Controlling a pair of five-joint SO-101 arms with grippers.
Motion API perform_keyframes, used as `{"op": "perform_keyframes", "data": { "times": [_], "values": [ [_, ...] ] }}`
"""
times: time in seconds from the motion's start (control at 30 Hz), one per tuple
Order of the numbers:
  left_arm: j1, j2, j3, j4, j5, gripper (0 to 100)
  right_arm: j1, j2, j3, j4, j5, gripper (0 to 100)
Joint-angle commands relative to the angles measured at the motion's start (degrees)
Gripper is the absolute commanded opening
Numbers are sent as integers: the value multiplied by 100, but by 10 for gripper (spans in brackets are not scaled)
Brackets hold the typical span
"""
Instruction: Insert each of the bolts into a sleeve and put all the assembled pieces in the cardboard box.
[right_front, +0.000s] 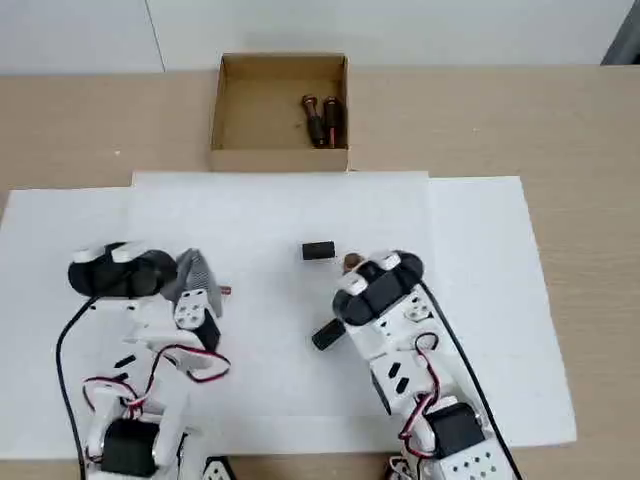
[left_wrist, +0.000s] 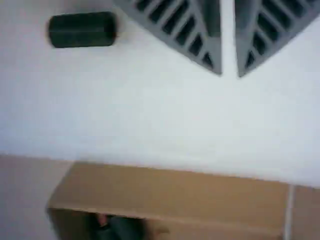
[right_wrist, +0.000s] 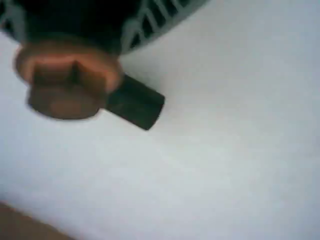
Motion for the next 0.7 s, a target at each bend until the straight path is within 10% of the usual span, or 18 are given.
{"op": "perform_keyframes", "data": {
  "times": [0.0,0.67],
  "values": [
    [-360,-62,303,88,-536,6,277,-13,-334,154,-202,2],
    [-914,-62,1068,466,-1600,6,549,5323,-5433,180,-923,2]
  ]
}}
